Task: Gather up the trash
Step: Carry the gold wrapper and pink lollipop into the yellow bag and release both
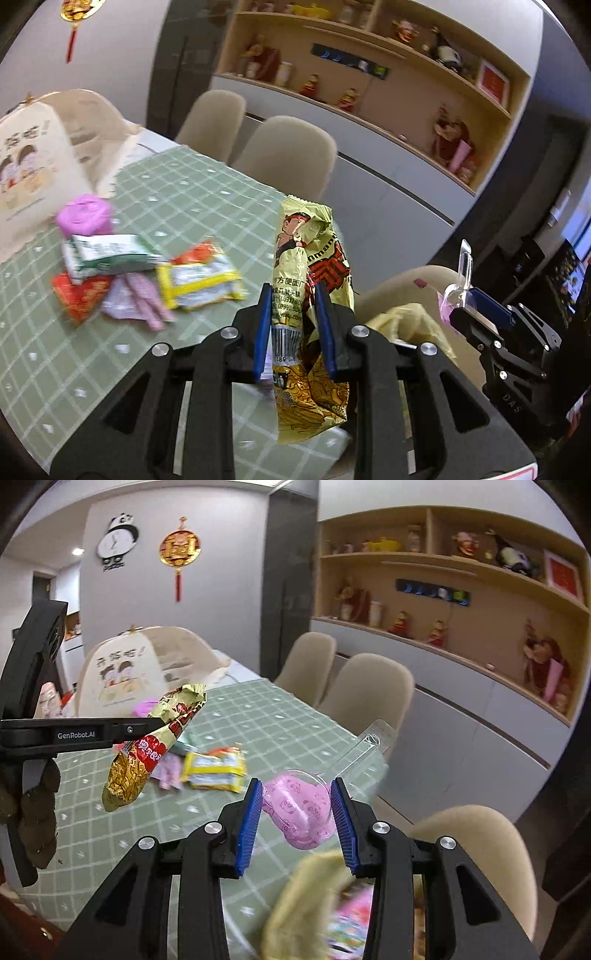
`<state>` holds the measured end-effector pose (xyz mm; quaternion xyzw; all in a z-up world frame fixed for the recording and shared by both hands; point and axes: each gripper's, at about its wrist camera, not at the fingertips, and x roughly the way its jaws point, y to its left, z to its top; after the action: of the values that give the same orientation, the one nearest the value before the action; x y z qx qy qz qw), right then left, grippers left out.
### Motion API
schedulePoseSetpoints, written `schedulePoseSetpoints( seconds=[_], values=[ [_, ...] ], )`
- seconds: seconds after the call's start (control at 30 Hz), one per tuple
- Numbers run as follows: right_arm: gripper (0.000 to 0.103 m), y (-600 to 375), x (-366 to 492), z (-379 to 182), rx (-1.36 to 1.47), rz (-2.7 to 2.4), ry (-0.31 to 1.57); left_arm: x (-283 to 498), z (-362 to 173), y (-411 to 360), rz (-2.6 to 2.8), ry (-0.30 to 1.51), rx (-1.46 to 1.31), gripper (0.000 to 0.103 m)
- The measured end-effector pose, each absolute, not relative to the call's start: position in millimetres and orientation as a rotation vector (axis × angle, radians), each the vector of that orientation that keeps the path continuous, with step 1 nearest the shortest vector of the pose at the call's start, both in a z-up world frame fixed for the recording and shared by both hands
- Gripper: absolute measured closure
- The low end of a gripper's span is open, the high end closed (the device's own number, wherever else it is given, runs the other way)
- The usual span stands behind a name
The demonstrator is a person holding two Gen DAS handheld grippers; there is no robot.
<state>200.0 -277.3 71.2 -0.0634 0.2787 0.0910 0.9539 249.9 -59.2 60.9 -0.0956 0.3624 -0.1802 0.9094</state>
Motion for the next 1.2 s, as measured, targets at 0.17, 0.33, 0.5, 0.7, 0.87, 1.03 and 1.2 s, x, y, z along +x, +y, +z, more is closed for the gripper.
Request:
schedulePoseSetpoints(
  seconds=[0.17,0.33,0.5,0.7,0.87,1.03,1.2],
  values=[
    [0.066,-330.3,194.0,63.2,-0.099,0.12,0.578,247.7,52.8,-126.2,-0.459,0.773,-0.143,0.082],
    [0.066,-373.6,186.5,57.0,-0.056,0.061,0.583,238.6,47.6,-180.7,-0.537,0.782,-0.071,0.082],
    [0.066,-403.5,176.6,49.1,-0.026,0.023,0.592,237.2,35.9,-213.3,-0.579,0.812,-0.037,0.082],
    [0.066,-423.2,168.8,39.9,0.004,0.003,0.607,241.1,19.6,-235.4,-0.625,0.856,-0.038,0.082],
    [0.066,-431.2,163.6,35.1,0.009,0.001,0.614,243.7,5.0,-246.9,-0.632,0.9,-0.029,0.082],
    [0.066,-435.9,162.8,30.2,0.026,-0.005,0.625,246.1,-10.5,-255.4,-0.644,0.953,-0.024,0.079],
    [0.066,-437.5,161.0,23.2,0.029,-0.005,0.645,249.1,-24.5,-261.8,-0.655,0.987,-0.037,0.079]
  ],
)
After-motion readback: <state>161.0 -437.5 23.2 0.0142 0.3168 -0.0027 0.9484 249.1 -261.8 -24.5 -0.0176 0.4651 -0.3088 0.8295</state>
